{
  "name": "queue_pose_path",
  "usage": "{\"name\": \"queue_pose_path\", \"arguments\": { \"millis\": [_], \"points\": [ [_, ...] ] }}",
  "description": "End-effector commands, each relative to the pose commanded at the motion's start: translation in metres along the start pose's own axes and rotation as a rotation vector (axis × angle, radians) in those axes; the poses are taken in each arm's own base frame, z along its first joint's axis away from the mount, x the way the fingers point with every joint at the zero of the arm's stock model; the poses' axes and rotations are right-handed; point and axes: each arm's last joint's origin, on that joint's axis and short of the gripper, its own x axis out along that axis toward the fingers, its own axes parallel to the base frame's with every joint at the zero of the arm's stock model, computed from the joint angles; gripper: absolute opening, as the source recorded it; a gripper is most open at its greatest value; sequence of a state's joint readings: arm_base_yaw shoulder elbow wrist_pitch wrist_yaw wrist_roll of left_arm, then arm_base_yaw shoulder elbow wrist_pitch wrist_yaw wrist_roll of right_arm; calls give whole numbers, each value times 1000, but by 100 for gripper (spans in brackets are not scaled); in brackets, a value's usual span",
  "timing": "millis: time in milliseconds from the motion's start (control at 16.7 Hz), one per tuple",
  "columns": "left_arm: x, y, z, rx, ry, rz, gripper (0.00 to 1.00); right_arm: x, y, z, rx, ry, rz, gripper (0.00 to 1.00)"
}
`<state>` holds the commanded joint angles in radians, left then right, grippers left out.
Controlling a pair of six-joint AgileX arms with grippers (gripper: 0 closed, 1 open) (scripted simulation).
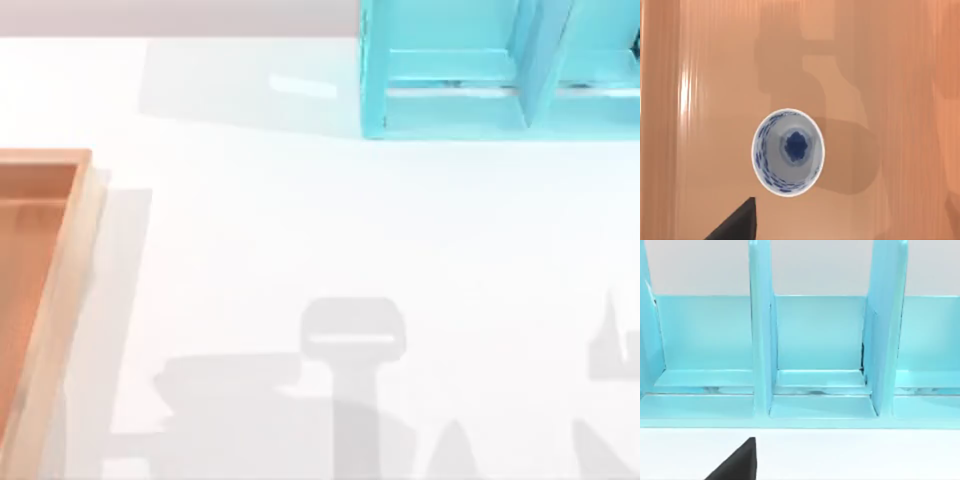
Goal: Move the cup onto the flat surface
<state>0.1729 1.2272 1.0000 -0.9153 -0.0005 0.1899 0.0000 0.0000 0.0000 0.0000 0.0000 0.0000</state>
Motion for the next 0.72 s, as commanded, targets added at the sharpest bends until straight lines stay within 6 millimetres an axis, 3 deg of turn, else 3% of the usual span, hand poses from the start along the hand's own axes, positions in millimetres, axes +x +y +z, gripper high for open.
{"name": "queue_pose_path", "arguments": {
  "millis": [300, 720],
  "points": [
    [33, 26, 48, 3, 321, -56, 100, 0, 0, 0, 0, 0, 0, 100],
    [45, 35, 60, 2, 418, -79, 100, 0, 0, 0, 0, 0, 0, 100]
  ]
}}
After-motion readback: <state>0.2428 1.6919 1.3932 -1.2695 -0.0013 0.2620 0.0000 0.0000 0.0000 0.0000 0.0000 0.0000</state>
